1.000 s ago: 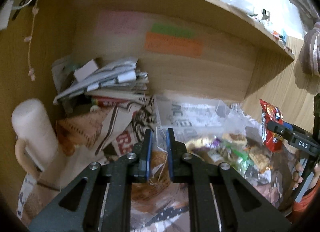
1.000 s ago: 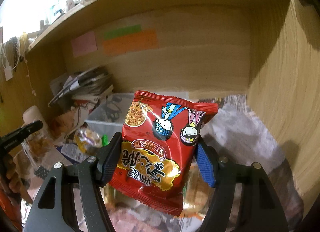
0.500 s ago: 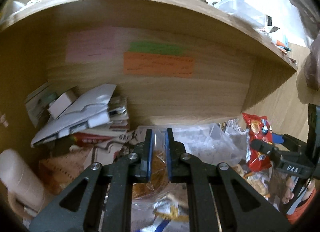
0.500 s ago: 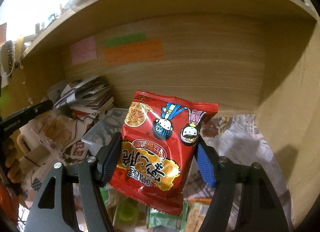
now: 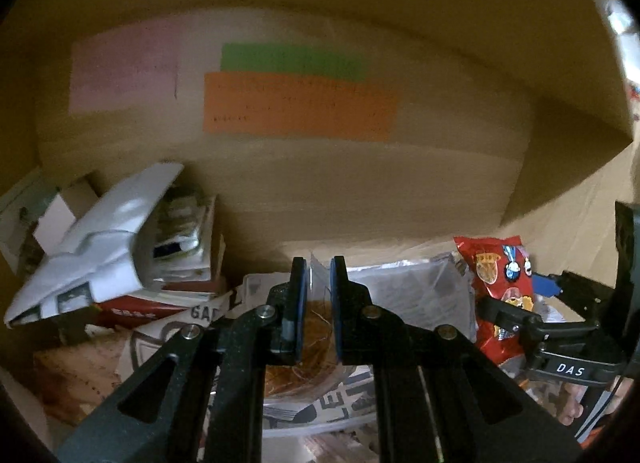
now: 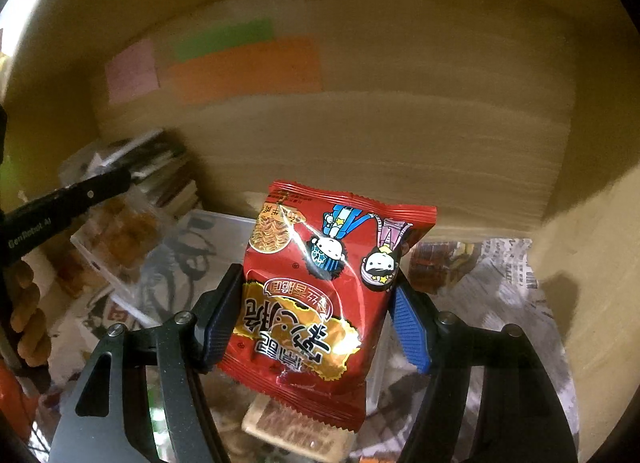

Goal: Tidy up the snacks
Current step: 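Carry the red chip bag into the clear box with the right gripper while the left drops its cookie bag, then grasp the blue-white biscuit bag with the left gripper while the right grasps a cracker pack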

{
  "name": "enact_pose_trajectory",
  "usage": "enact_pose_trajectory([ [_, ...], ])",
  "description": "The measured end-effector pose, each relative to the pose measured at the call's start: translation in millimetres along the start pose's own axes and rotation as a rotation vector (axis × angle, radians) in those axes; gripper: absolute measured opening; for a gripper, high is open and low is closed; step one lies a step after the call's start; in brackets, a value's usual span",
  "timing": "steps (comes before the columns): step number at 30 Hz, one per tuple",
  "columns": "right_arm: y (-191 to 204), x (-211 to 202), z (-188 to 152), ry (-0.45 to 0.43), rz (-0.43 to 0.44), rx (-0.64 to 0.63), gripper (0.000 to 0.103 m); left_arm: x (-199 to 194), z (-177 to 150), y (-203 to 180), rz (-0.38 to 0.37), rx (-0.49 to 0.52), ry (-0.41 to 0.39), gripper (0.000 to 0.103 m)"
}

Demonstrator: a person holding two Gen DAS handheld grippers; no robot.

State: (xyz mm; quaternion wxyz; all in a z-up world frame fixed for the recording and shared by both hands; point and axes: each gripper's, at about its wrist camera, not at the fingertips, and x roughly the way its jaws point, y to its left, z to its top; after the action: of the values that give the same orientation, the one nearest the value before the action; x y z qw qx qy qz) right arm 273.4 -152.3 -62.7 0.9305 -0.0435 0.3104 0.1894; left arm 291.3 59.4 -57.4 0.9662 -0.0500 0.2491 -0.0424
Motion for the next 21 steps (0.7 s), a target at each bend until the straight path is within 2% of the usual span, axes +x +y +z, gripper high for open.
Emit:
enact_pose_trajectory([
  [8, -2, 39, 1, 0.103, -0.006, -0.022, 0.066, 34, -15, 1, 0.004, -0.008, 0.119, 0.011],
  [12, -4, 53, -1, 0.160, 0.000, -0.026, 0.068, 39, -22, 0, 0.004, -0.008, 0.155, 0.013],
  [15, -3, 57, -3, 0.187, -0.015, -0.040, 0.069, 35, -26, -2, -0.002, 0.001, 0.156, 0.036],
  [16, -3, 56, -3, 0.198, -0.006, -0.043, 0.071, 30, -27, -3, -0.001, 0.003, 0.148, 0.047],
  [17, -3, 54, -3, 0.197, -0.007, -0.046, 0.076, 26, -27, -3, 0.003, 0.006, 0.135, 0.053],
  [19, -3, 50, -1, 0.187, -0.012, -0.050, 0.081, 13, -28, -7, 0.003, 0.019, 0.108, 0.054],
  [21, -3, 42, 1, 0.166, -0.012, -0.050, 0.081, 2, -30, -7, -0.006, 0.027, 0.099, 0.055],
])
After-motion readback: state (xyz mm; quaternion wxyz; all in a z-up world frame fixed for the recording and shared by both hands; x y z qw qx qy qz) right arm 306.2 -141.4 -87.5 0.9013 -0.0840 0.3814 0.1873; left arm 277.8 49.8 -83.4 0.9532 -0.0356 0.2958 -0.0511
